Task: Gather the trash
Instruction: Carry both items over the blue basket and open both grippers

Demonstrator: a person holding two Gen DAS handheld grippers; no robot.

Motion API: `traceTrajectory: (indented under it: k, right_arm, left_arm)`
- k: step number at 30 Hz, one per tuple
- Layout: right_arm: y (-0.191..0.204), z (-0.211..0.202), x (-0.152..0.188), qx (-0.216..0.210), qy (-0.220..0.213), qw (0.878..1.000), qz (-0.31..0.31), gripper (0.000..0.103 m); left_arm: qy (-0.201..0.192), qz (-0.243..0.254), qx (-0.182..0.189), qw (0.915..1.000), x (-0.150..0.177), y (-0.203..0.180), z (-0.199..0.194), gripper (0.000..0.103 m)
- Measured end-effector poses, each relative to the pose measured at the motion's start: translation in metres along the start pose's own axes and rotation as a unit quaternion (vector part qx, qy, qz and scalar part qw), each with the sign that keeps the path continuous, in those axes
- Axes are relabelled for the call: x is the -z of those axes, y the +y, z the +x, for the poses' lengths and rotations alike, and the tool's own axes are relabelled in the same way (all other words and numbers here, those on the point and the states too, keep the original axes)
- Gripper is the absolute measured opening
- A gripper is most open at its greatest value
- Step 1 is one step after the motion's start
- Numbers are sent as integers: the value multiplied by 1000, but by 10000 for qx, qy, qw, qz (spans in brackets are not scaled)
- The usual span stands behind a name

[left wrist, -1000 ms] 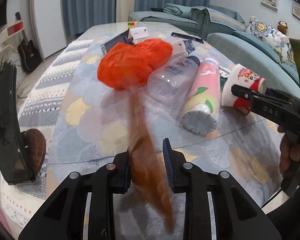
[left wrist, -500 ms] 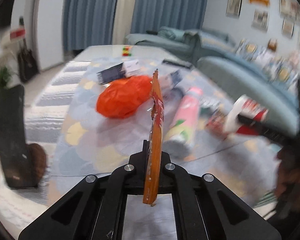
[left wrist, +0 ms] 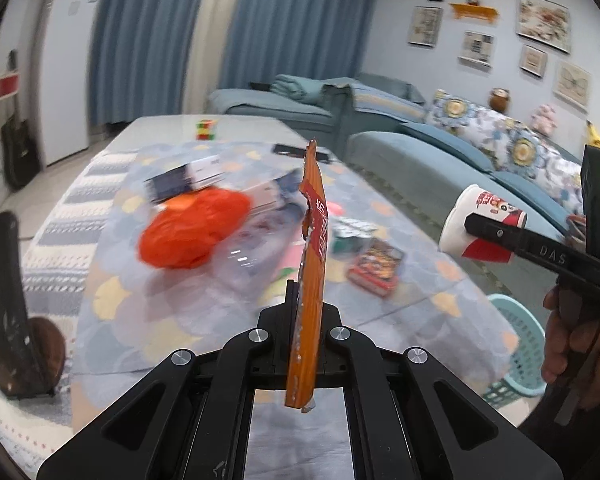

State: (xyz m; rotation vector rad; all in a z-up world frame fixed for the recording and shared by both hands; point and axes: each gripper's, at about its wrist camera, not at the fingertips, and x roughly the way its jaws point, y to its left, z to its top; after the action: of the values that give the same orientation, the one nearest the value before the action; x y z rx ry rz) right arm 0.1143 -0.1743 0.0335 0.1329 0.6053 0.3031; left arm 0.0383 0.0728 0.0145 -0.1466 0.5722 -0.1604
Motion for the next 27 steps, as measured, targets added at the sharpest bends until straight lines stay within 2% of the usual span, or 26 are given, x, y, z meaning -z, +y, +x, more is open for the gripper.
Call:
traceTrajectory:
  k: [3,7,13,18,21,24,27]
  right_arm:
    - [-29,-26,0,188,-109,9993,294,54]
    - [-78,-58,6,648,-178,9954,686,54]
    - [-154,-86,33,1335,56,9819,1339,54]
    - [-208,-87,62,1769,502,9661,1810,54]
    - [-234,-88,78,1826,766,9564,2148,54]
    - [-258,-86,95,1844,1084,9421,2584,54]
    - [-275,-78,113,1796,1402,9273,2972,54]
  left_arm:
    - [5,194,325,9993,-2,-23,0,0]
    - [91,503,813,9954,-1,-60,5,0]
    - [521,773,1701,9810,6,-124,35,0]
    - [1081,984,2445,9586,23,-196,83,0]
    - [1420,1038,2824,9430,29,-242,116,0]
    - [1809,1152,3000,9295,38,-286,150,0]
    - [2179,1260,3013,9197,52,-319,182,1]
